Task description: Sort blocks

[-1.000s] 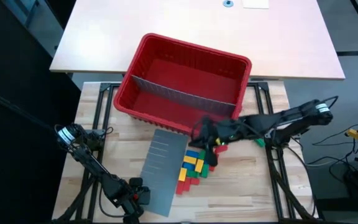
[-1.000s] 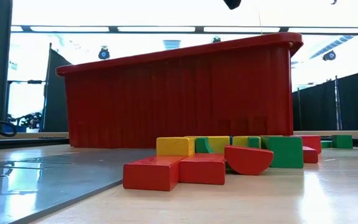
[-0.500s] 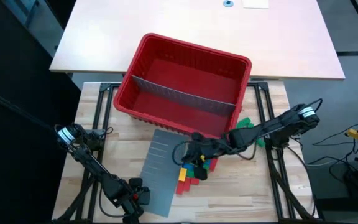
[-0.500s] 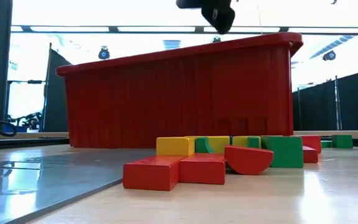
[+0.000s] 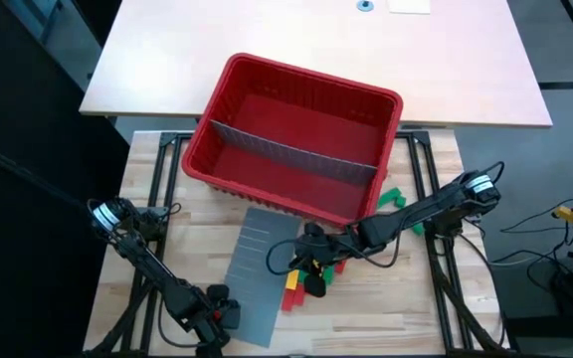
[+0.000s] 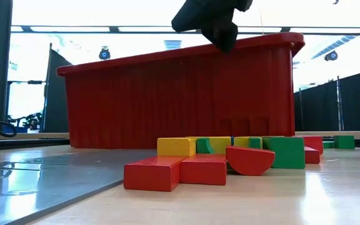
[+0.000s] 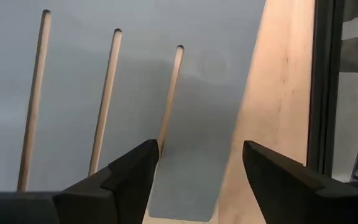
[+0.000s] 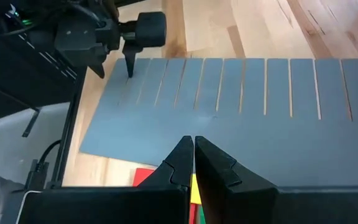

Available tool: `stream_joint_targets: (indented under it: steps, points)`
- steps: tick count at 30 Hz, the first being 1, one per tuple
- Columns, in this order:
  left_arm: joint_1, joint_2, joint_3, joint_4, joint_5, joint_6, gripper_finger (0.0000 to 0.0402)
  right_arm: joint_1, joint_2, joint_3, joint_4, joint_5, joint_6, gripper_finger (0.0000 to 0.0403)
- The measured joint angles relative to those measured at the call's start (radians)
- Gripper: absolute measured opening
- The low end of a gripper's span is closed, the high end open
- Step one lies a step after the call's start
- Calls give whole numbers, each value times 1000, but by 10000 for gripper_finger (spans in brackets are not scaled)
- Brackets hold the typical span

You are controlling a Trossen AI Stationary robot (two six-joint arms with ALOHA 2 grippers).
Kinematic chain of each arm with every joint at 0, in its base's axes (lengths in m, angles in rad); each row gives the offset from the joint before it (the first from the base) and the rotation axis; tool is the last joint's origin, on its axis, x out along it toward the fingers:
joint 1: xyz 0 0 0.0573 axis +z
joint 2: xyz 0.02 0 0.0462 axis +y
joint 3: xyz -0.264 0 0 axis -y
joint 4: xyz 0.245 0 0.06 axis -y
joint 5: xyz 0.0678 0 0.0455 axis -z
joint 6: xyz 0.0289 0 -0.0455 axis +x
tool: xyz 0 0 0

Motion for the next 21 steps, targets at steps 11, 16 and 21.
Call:
stream_joint_targets:
  steps: [11,16,21]
  points:
    - [-18,3,-1,88,60,41,240,0,-6,0,-1,1,15,0]
    - [-38,8,-1,112,66,38,239,0,-6,0,-1,2,15,0]
    - [-67,42,2,192,123,25,247,-1,-7,0,-1,4,15,0]
